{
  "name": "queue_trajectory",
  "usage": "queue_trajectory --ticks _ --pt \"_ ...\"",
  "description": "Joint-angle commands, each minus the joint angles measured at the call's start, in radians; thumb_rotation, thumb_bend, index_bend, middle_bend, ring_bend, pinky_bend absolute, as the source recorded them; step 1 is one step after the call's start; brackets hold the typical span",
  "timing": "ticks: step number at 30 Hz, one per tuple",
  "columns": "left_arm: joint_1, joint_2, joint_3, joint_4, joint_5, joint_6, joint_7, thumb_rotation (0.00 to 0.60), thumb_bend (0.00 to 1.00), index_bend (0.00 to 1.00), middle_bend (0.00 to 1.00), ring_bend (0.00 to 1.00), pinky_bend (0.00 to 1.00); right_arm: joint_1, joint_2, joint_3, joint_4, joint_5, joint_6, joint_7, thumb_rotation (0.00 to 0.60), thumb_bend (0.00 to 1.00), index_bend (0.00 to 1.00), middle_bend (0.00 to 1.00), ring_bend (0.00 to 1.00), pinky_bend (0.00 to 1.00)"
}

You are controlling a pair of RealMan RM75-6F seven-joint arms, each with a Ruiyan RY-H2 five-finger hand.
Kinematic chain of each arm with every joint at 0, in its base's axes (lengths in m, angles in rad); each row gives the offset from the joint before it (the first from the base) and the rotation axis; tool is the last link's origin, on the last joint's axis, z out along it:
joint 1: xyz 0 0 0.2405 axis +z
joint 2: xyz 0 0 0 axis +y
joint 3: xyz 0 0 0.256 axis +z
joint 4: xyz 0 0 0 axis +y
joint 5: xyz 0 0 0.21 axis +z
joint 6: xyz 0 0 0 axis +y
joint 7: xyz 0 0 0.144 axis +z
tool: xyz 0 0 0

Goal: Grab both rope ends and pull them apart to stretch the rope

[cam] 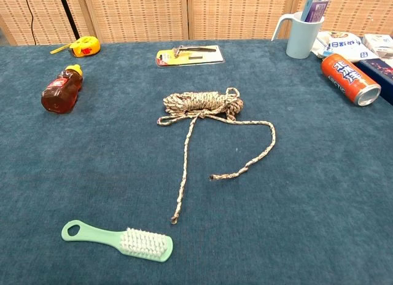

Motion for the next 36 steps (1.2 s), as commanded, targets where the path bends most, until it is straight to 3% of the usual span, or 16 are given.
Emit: queue_trajectory --ticks 1,36 --pt "0.000 -0.002 0.001 0.001 0.000 -0.002 0.000 0.600 0.36 0.37 0.26 0.21 0.09 0.000 0.001 -0.001 -0.001 0.000 -0.001 -0.001 0.600 0.28 0.43 0.32 0.36 0.28" --pt "-0.015 0.010 -0.012 0.001 0.023 -0.001 -0.024 0.600 0.36 0.37 0.26 0.22 0.09 0.008 -0.002 -0.006 0.014 -0.034 0.002 0.017 0.600 0.28 0.45 0.32 0.36 0.28"
